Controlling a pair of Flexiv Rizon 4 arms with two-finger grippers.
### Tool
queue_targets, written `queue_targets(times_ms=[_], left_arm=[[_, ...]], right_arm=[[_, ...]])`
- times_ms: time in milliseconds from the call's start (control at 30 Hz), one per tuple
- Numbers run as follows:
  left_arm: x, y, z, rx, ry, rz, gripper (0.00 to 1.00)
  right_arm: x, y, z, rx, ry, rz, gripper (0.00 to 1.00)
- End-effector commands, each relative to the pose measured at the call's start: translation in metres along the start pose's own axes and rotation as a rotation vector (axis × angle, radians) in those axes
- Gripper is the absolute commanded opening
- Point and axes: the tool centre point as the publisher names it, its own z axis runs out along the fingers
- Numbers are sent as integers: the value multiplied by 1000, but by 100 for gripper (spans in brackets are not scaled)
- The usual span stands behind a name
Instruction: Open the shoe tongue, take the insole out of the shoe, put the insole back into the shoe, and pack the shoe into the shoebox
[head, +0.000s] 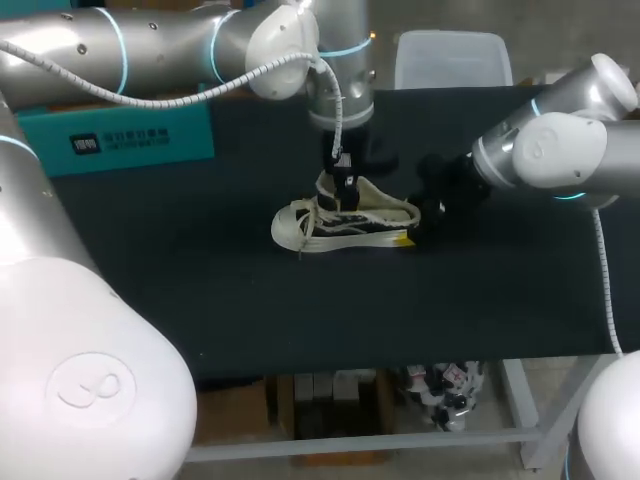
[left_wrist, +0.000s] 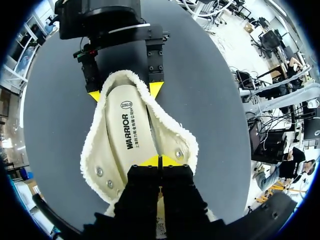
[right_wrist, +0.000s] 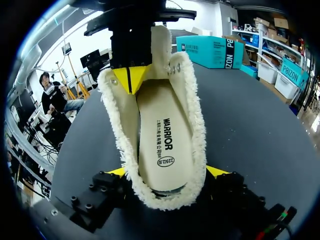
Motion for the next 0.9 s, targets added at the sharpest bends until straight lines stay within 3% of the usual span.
queue_targets(times_ms=[33,633,900], left_arm=[[-3,-2,9,-10,25,-2,0],[12,-1,29,-87,-1,-5,0],[7,2,42,-108,-34,-54,0]], right_arm=[[0,-7,4,-2,-2,-1,0],[0,-7,4,-2,-2,-1,0],[0,-7,4,-2,-2,-1,0]])
